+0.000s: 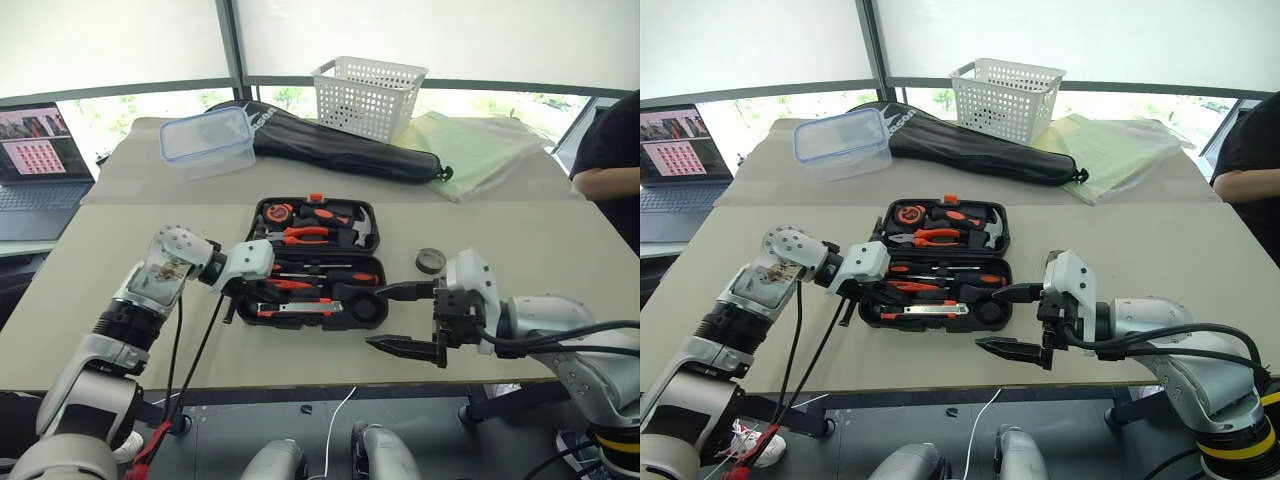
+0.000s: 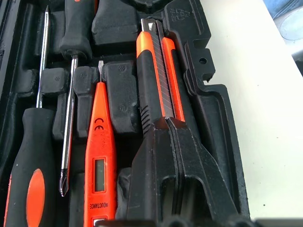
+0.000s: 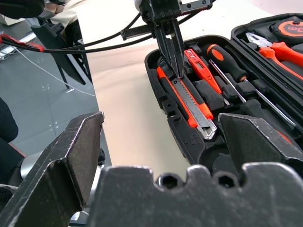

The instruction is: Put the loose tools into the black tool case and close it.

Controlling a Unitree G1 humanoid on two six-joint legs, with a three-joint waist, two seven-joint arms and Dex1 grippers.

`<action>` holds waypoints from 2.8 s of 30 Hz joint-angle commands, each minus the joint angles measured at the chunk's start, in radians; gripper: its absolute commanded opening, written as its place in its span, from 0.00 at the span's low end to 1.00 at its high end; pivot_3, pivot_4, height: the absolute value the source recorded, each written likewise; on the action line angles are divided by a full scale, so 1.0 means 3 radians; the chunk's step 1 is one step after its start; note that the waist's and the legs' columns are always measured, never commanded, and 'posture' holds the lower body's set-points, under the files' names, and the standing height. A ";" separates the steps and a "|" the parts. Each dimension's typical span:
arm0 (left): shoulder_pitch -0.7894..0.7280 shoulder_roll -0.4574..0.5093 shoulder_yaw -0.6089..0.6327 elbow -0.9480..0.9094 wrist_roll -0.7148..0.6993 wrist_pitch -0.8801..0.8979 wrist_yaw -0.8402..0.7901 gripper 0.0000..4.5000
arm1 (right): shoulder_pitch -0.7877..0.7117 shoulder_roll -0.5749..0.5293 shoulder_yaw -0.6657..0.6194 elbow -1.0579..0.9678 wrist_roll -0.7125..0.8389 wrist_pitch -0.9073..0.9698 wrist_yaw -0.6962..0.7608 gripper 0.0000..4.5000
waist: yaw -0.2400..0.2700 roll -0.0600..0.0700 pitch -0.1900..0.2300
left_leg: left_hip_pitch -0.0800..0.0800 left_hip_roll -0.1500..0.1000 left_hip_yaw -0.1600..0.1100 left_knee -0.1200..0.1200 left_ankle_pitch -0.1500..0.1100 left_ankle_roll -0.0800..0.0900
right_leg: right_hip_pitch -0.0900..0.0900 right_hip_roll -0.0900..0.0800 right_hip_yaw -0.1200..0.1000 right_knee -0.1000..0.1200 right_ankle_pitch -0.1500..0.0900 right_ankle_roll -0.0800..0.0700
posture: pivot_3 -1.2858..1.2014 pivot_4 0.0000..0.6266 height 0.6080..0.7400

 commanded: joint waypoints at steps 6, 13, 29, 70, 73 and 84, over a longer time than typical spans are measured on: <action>-0.0068 -0.0070 -0.0128 0.0434 0.0416 -0.0495 0.0273 0.01 | -0.0034 -0.0025 -0.0056 -0.0061 0.0010 -0.0042 0.0028 1.00 | 0.0023 0.0000 0.0000 | 0.0005 0.0000 -0.0002 0.0000 0.0000 0.0000 | 0.0010 -0.0003 0.0001 0.0000 -0.0001 0.0001 | 0.52 0.24 1.00; -0.0031 -0.0097 -0.0170 0.0689 0.0537 -0.0656 0.0337 0.01 | -0.0015 -0.0024 -0.0058 -0.0073 0.0018 -0.0038 0.0027 1.00 | -0.0002 0.0000 -0.0001 | 0.0009 0.0003 -0.0001 -0.0001 0.0000 -0.0001 | 0.0010 0.0000 0.0002 0.0003 -0.0001 0.0002 | 0.52 0.24 1.00; 0.0198 0.0671 0.1010 -0.1505 -0.1315 0.1875 0.0012 0.71 | -0.0215 -0.0341 -0.0427 0.0840 -0.0272 -0.0123 0.0118 1.00 | -0.0099 -0.0004 0.0003 | -0.0040 -0.0002 0.0002 0.0002 0.0000 0.0000 | -0.0047 0.0002 -0.0008 0.0005 0.0000 0.0001 | 0.52 0.24 1.00; 0.0643 0.0937 0.1228 -0.1943 -0.1606 0.1744 0.0519 1.00 | -0.1909 0.0407 0.0584 0.3590 -0.2272 -0.0993 0.0405 0.26 | -0.0175 0.0001 0.0008 | -0.0022 0.0000 0.0002 -0.0024 0.0016 -0.0030 | -0.0042 0.0000 0.0001 0.0006 0.0003 -0.0018 | 0.52 0.24 1.00; 0.0611 0.0916 0.1203 -0.1913 -0.1589 0.1712 0.0511 1.00 | -0.1907 0.0459 0.0542 0.3657 -0.2262 -0.0989 0.0351 0.15 | -0.0175 0.0001 0.0008 | -0.0022 0.0000 0.0003 -0.0023 0.0016 -0.0029 | -0.0042 0.0000 0.0002 0.0007 0.0003 -0.0018 | 0.52 0.24 1.00; 0.0638 0.0908 0.1155 -0.1882 -0.1550 0.1632 0.0484 1.00 | -0.1945 0.0430 0.0470 0.3510 -0.2216 -0.1027 0.0400 0.01 | -0.0175 0.0001 0.0008 | -0.0022 0.0001 0.0003 -0.0024 0.0016 -0.0029 | -0.0042 0.0000 0.0002 0.0007 0.0003 -0.0018 | 0.52 0.24 1.00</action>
